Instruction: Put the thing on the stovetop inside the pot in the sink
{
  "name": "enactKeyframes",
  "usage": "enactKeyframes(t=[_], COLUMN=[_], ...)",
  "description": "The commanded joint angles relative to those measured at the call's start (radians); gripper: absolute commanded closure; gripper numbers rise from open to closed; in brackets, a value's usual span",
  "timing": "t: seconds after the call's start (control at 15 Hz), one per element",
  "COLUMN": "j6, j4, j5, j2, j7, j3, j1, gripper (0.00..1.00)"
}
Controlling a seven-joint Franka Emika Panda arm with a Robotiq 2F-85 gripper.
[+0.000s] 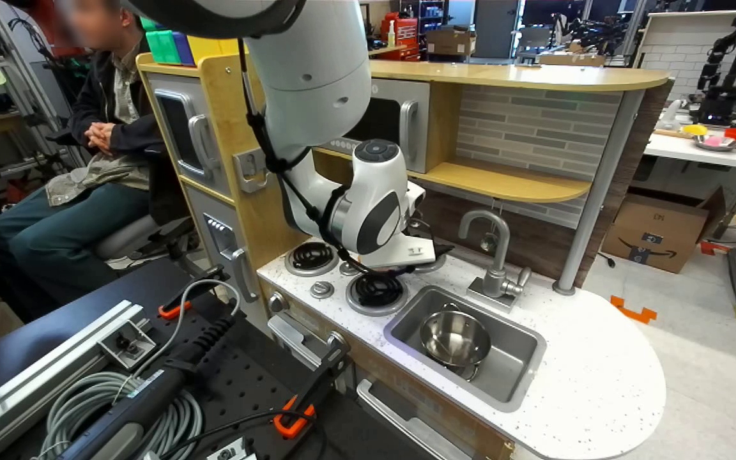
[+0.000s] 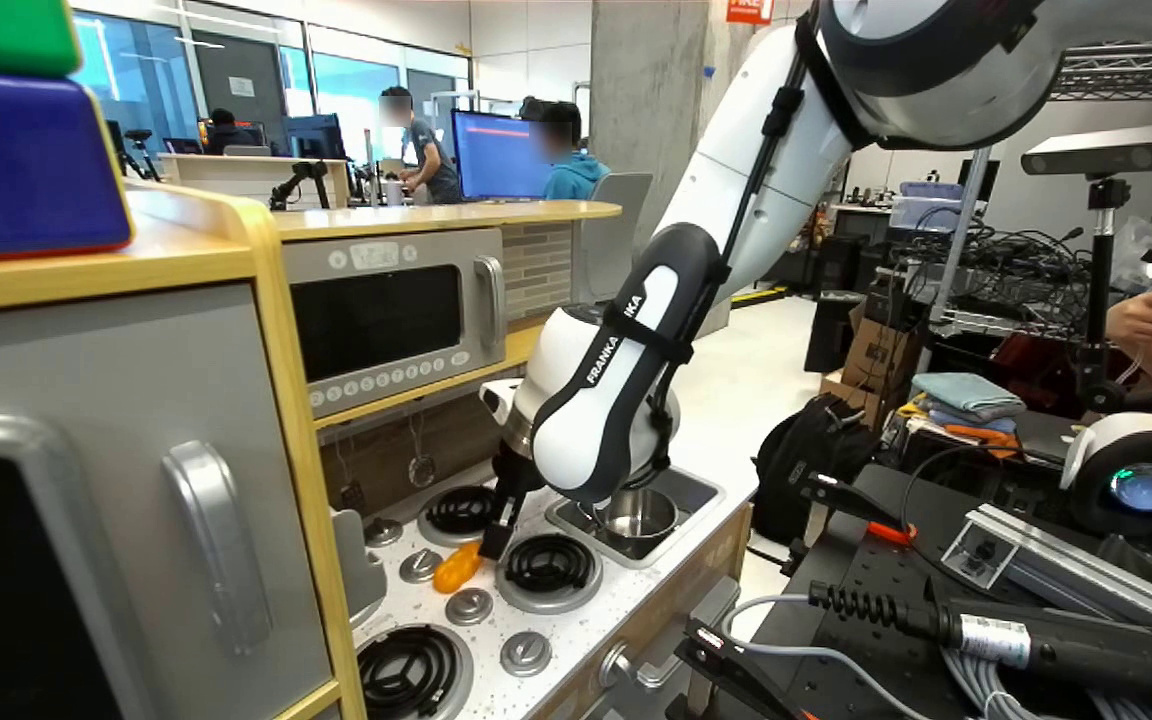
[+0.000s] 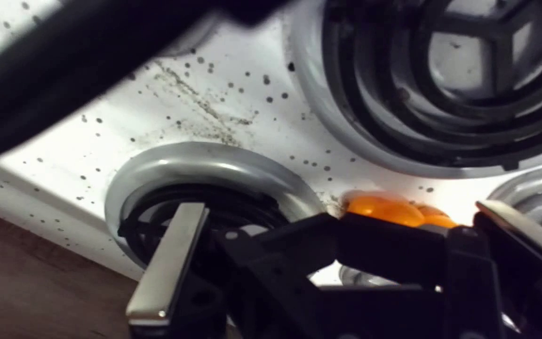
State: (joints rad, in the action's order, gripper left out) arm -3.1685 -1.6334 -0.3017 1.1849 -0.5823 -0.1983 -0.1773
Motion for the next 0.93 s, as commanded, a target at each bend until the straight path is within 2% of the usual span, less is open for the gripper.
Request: enactKeyframes(t=[0.0,0.07,0.13,0.27,0.6,0.67,0.73,0.87], j6=[-0.100,-0.123,-0.075,-0.095,-0.096,-0.096,-0.071,-0.007], j4=[-0.119,-0.136,-0.060,-0.086,-0.098,-0.098,-0.101,-0.111], j5=[-0.052,-0.056,-0.063,-0.068,-0.068,-0.068,-0.114,-0.193], j2=[-0.067,-0.075,-0.027,-0.039,-0.049,-0.049,-0.054,-0.073], j7=[0.034,0.050,0.053,0.067,0.071,0.071,0.026,-0.040], j3=[-0.011,-0.006,0.005,0.006,0.006,0.006,-0.004,-0.021], j1=[-0.041,-0.037,-0.025,-0.025,-0.024,-0.024,-0.039,-0.061], gripper=[0.74,0.68,0.85,0.70,0.68,0.43,0.42,0.29])
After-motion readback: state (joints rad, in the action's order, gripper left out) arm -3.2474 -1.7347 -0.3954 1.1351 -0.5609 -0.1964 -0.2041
